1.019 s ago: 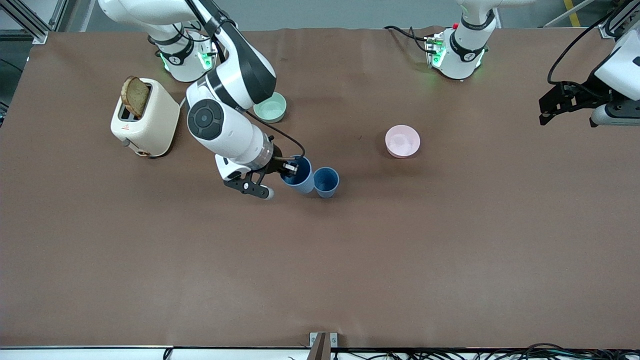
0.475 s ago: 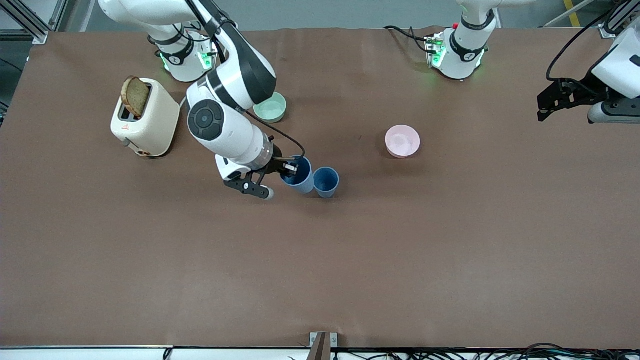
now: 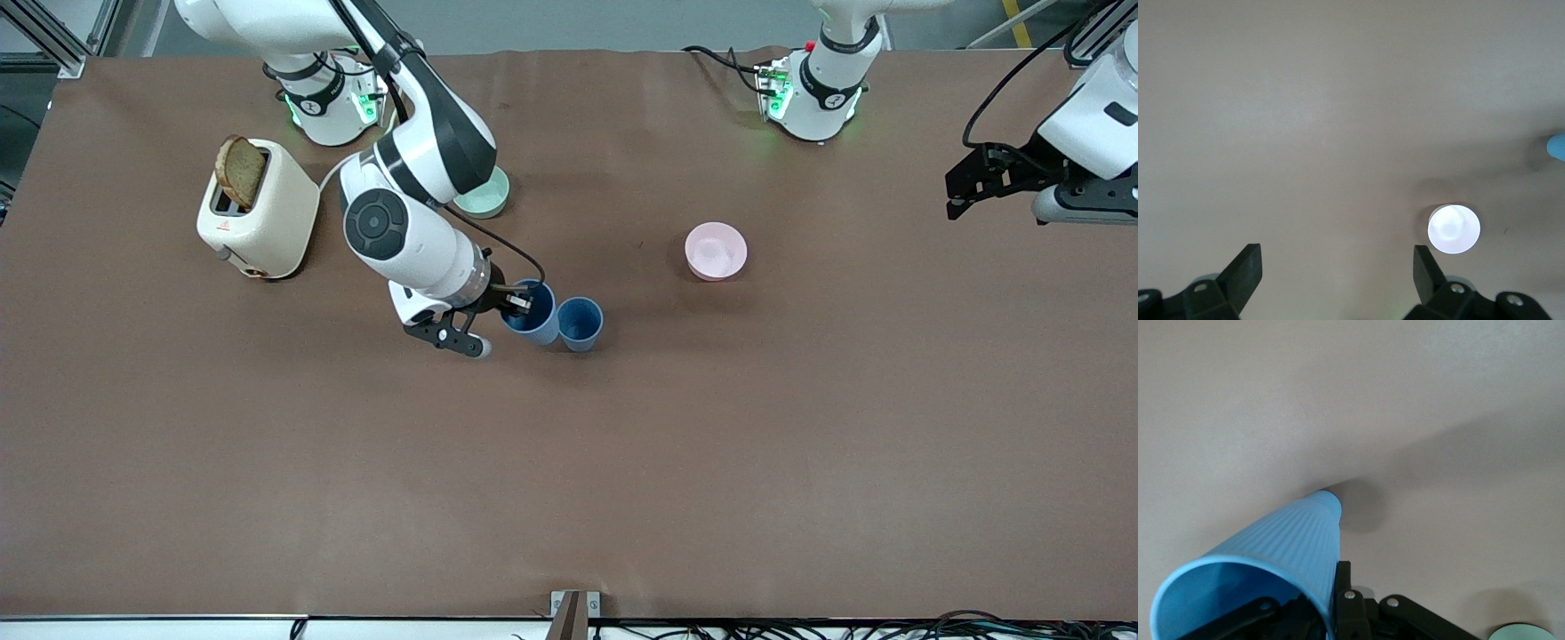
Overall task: Stack blue cups with both arms
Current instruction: 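Align the held cup above the center blue cup with the right gripper, then lower the held cup into the center cup and open the right gripper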
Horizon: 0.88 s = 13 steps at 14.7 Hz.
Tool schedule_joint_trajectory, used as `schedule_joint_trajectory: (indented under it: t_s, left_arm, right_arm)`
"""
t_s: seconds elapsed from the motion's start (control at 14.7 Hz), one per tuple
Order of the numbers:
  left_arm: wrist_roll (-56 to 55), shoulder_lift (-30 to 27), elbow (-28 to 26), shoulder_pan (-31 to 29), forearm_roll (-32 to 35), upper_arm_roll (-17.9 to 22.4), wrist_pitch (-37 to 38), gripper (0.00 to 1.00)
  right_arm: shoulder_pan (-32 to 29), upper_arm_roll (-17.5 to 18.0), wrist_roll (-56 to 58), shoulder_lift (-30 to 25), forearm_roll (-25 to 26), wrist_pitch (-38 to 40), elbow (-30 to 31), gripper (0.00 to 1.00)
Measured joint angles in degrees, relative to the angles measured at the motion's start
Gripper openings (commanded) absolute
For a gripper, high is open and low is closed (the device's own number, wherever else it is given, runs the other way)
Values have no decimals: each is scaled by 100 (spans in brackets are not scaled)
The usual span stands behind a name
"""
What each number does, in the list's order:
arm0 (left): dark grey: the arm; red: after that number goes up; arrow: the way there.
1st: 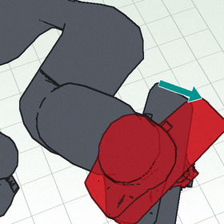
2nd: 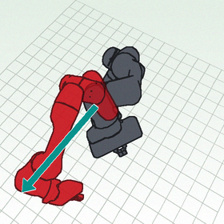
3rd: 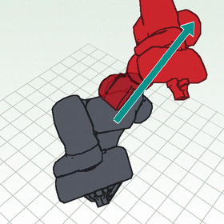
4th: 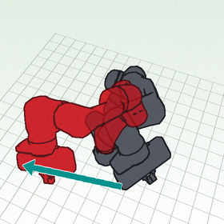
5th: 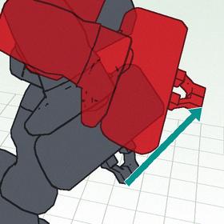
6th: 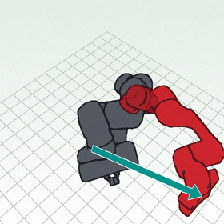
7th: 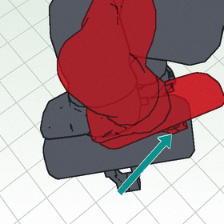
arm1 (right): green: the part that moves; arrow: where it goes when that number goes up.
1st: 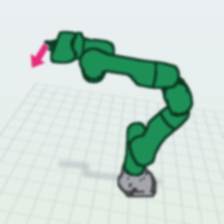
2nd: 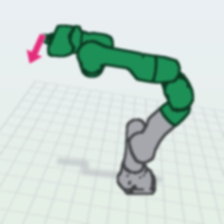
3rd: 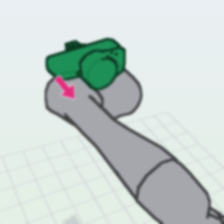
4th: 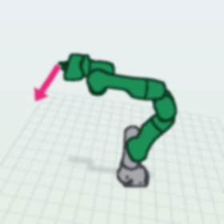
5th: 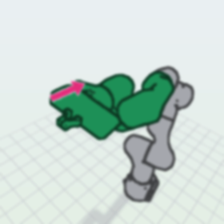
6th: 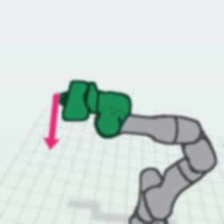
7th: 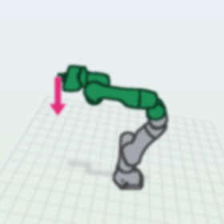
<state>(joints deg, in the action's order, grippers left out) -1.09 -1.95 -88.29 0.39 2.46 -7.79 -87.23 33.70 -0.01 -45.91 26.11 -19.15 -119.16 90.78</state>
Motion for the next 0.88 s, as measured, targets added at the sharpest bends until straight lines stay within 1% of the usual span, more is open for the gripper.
schedule_joint_trajectory:
  t_s: [0.34, 0.68, 0.88]
  left_arm:
    - [0, 0, 9, -55, 0, 8, -24, 100]
    - [0, 0, 13, -57, 0, 16, -59, 100]
    - [0, 0, 16, -57, 0, 18, -69, 100]
  right_arm:
    - [199, 0, -137, 168, -7, -277, 2, 1]
    - [397, 1, -532, 248, -12, -313, 2, 2]
    - [484, 2, -562, 310, -18, -347, 3, 2]
